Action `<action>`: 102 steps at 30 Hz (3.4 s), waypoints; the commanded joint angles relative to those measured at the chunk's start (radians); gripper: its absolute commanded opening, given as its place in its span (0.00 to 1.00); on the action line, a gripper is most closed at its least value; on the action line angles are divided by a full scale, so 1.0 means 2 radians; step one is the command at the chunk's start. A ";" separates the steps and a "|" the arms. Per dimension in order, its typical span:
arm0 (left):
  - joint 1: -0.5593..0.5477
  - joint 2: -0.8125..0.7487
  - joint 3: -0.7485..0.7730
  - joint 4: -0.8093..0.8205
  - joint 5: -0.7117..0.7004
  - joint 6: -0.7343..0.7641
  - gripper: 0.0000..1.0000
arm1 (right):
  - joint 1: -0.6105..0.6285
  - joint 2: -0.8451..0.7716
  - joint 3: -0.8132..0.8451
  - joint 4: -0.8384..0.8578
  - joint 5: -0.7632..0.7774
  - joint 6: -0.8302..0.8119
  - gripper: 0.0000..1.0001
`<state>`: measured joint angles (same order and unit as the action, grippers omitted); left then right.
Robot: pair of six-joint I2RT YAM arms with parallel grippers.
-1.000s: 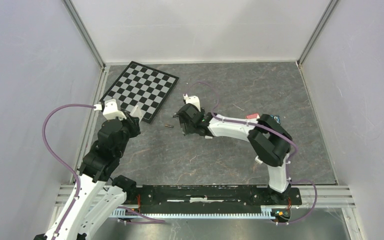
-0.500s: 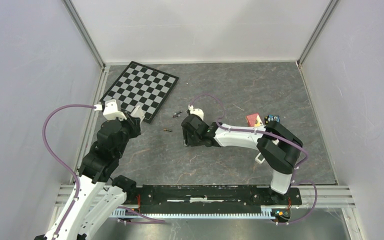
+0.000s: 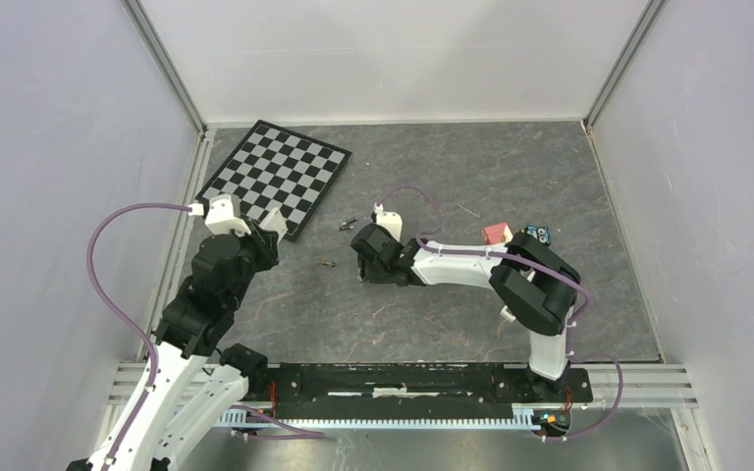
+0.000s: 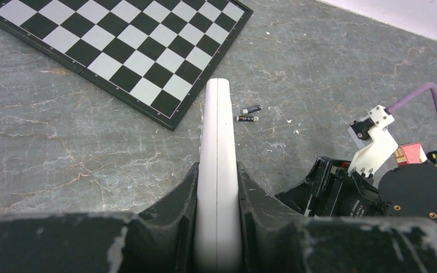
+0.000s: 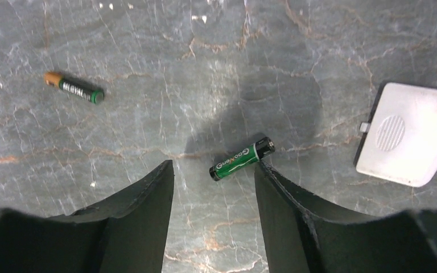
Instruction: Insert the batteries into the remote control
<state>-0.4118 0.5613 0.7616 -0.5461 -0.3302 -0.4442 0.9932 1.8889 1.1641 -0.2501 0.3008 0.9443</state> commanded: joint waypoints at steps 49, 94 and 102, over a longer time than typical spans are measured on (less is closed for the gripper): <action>0.001 0.016 -0.014 -0.077 0.035 -0.051 0.02 | 0.018 0.049 0.030 -0.079 0.044 -0.118 0.46; 0.000 0.008 -0.061 0.090 0.211 -0.064 0.02 | -0.024 -0.161 -0.114 0.054 0.038 -0.138 0.05; 0.000 0.031 -0.095 0.255 0.319 -0.123 0.02 | -0.057 -0.319 -0.140 0.110 -0.016 -0.152 0.05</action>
<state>-0.4118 0.6014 0.5888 -0.3080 0.1501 -0.5884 0.9043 1.3777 0.8982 -0.1478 0.3405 0.6666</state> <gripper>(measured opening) 0.281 0.115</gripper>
